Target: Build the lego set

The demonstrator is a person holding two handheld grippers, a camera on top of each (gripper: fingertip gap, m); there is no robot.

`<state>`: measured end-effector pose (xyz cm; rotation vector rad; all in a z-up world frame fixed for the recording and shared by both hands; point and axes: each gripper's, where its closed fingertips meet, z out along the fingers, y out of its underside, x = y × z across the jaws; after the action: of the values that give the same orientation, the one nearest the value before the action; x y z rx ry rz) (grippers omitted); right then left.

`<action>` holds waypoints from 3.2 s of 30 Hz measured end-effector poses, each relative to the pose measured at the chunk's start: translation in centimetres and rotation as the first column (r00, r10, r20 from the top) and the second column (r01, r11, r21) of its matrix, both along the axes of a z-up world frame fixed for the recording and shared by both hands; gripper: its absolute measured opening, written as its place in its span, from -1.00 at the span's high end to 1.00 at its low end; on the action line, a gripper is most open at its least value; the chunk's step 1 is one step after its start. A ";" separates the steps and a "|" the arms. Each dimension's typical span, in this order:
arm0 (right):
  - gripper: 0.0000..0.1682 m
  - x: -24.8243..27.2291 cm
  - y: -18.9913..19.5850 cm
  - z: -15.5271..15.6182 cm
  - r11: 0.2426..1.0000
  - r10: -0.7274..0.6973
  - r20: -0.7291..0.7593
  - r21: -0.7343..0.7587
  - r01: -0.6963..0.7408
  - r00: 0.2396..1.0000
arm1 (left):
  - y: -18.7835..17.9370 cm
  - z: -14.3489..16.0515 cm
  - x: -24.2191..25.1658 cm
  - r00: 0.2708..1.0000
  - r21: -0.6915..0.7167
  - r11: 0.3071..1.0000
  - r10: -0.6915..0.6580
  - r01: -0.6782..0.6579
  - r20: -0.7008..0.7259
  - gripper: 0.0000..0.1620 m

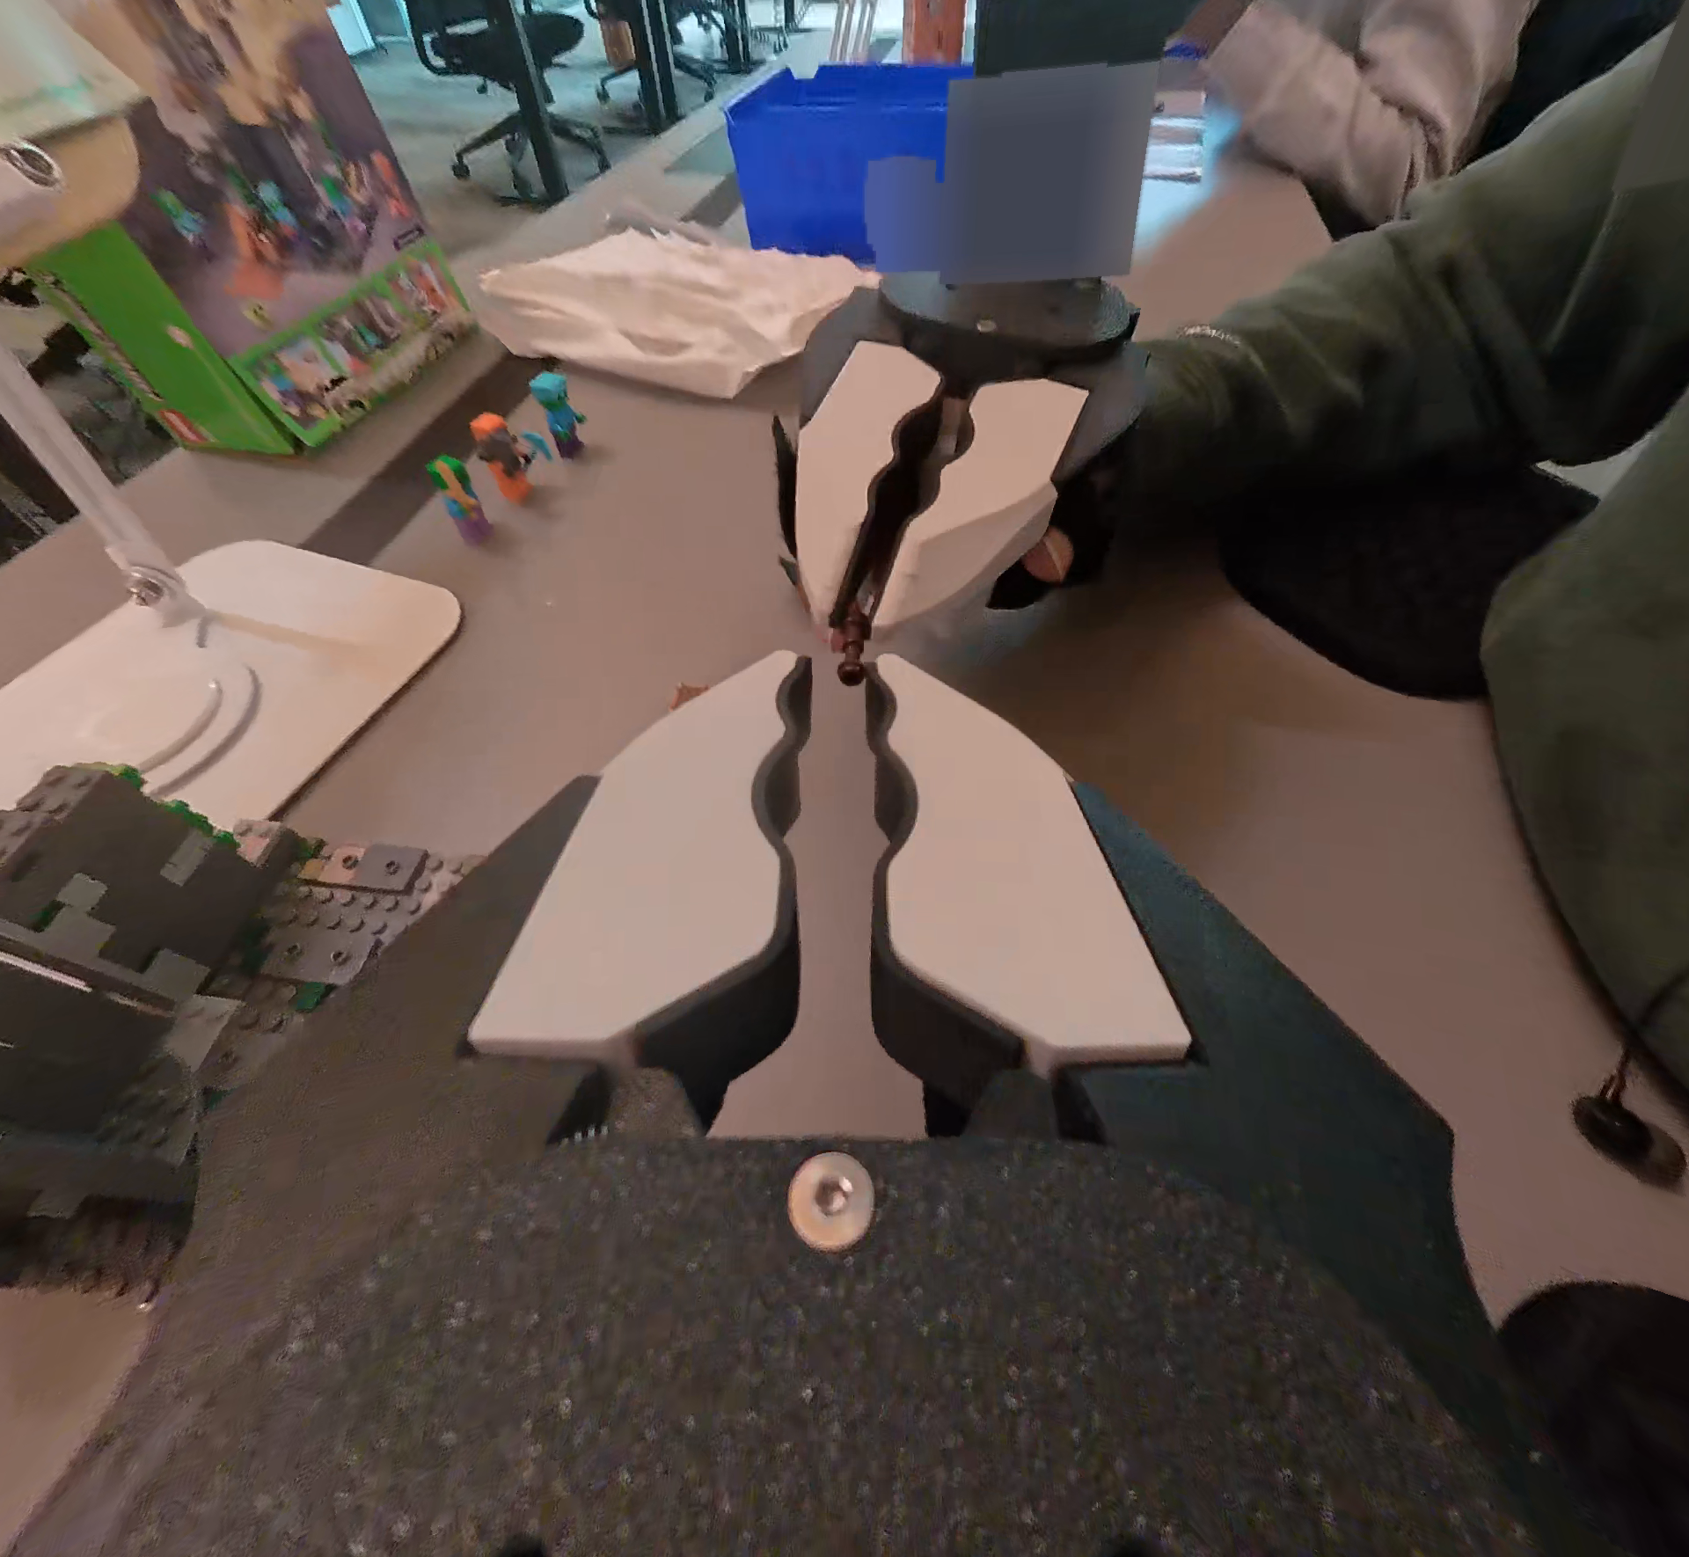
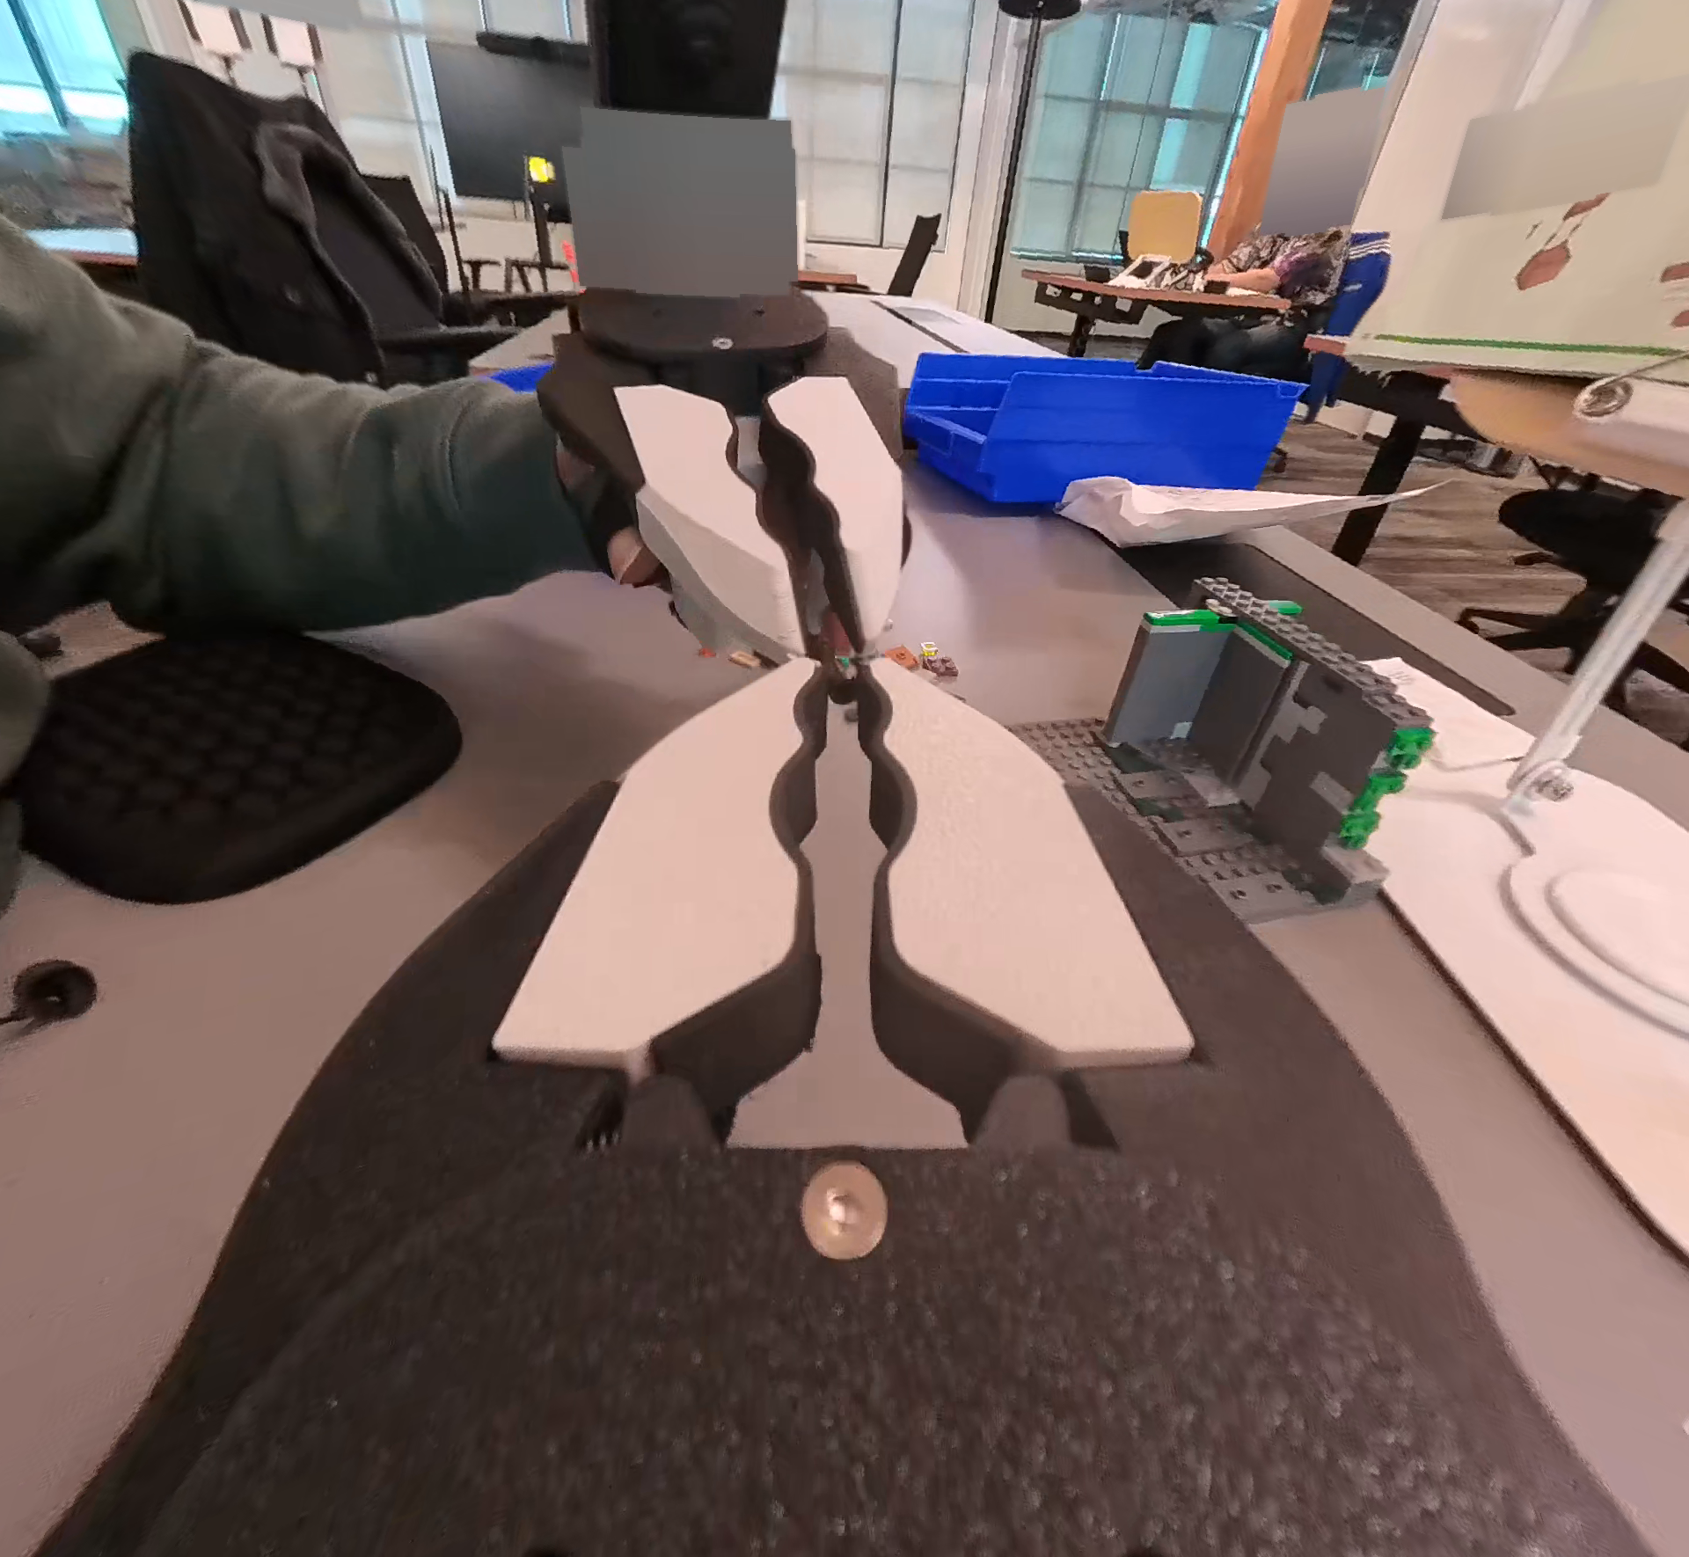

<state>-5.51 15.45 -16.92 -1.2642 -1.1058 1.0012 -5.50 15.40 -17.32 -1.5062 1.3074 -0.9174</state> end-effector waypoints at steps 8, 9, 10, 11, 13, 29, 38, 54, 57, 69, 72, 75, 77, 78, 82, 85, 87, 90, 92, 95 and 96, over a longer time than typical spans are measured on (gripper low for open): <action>0.93 0.0 -0.8 -1.4 0.998 0.059 0.093 0.003 -0.060 0.994 | -0.9 -0.4 0.4 0.994 0.023 0.999 -0.042 0.045 -0.100 0.94; 0.93 -0.1 -1.0 -1.9 0.997 0.066 0.134 0.016 -0.069 0.989 | -1.1 -0.8 0.3 0.988 0.016 0.998 -0.058 0.061 -0.141 0.94; 0.93 -0.2 -1.1 -2.4 0.997 0.067 0.181 0.034 -0.075 0.981 | -1.2 -1.3 0.3 0.980 0.007 0.997 -0.068 0.071 -0.186 0.94; 0.93 -0.2 -1.2 -2.9 0.995 0.063 0.224 0.058 -0.078 0.973 | -1.3 -1.9 0.2 0.971 0.003 0.997 -0.075 0.078 -0.226 0.94; 0.90 -0.3 -1.4 -3.7 0.992 0.059 0.288 0.087 -0.088 0.956 | -1.5 -2.8 0.2 0.953 -0.006 0.996 -0.089 0.091 -0.288 0.94; 0.95 0.1 0.0 -7.2 0.994 -0.014 0.447 0.103 -0.036 0.895 | -0.7 -5.6 0.7 0.937 -0.026 0.997 -0.076 0.072 -0.341 0.93; 0.95 -1.9 0.9 -8.8 0.995 -0.047 0.473 0.101 -0.001 0.880 | 0.4 -7.6 -1.0 0.954 -0.079 0.997 -0.004 -0.021 -0.300 0.94; 0.95 -1.9 1.5 -9.8 0.992 -0.089 0.505 0.123 0.030 0.859 | 1.0 -8.7 -1.1 0.940 -0.082 0.996 0.013 -0.044 -0.340 0.96; 0.86 -1.4 2.0 -9.8 0.992 -0.106 0.512 0.114 0.055 0.853 | 1.8 -8.9 -1.6 0.925 -0.083 0.994 0.029 -0.065 -0.378 1.00; 0.85 1.2 3.9 -10.1 0.988 -0.154 0.538 0.101 0.118 0.829 | 4.2 -9.7 -2.2 0.889 -0.095 0.992 0.034 -0.087 -0.456 1.00; 0.85 1.8 4.5 -10.2 0.986 -0.165 0.555 0.103 0.130 0.815 | 4.0 -10.0 -1.6 0.895 -0.107 0.991 0.030 -0.087 -0.446 0.91; 0.85 2.6 5.0 -10.4 0.985 -0.172 0.571 0.105 0.137 0.803 | 3.8 -10.4 -0.8 0.895 -0.139 0.986 0.018 -0.090 -0.446 0.86; 0.86 3.1 5.2 -10.5 0.986 -0.167 0.582 0.096 0.137 0.796 | 3.8 -10.6 -0.1 0.897 -0.170 0.980 0.015 -0.100 -0.442 0.85; 0.86 3.4 5.3 -10.6 0.986 -0.164 0.589 0.092 0.135 0.791 | 3.7 -10.7 0.4 0.900 -0.194 0.975 0.010 -0.105 -0.437 0.85; 0.87 4.6 5.4 -10.9 0.992 -0.129 0.618 0.069 0.110 0.775 | 3.7 -11.0 2.1 0.901 -0.249 0.960 0.004 -0.125 -0.433 0.82; 0.88 5.3 5.6 -11.0 0.993 -0.115 0.627 0.058 0.100 0.771 | 3.6 -11.4 3.3 0.897 -0.273 0.953 -0.006 -0.128 -0.441 0.79; 0.89 5.6 5.8 -10.9 0.993 -0.116 0.623 0.054 0.106 0.774 | 3.5 -11.8 3.9 0.888 -0.279 0.952 -0.017 -0.127 -0.460 0.78; 0.90 5.9 6.0 -10.6 0.992 -0.120 0.611 0.049 0.114 0.782 | 3.8 -12.3 4.1 0.858 -0.223 0.965 0.002 -0.136 -0.514 0.89; 0.91 5.9 6.1 -10.4 0.992 -0.120 0.602 0.045 0.116 0.789 | 3.8 -12.3 4.0 0.843 -0.186 0.974 0.010 -0.130 -0.538 0.90; 0.91 5.8 5.9 -10.0 0.993 -0.113 0.587 0.036 0.113 0.802 | 3.6 -12.3 3.9 0.833 -0.143 0.983 0.019 -0.117 -0.552 0.97; 0.91 5.7 5.7 -9.9 0.994 -0.101 0.578 0.025 0.106 0.810 | 3.6 -12.3 3.8 0.835 -0.119 0.986 0.032 -0.116 -0.549 0.96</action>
<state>0.17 21.19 -26.83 -1.6780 -1.4725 0.5356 -1.72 18.97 -29.63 -2.0201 1.5884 -0.5518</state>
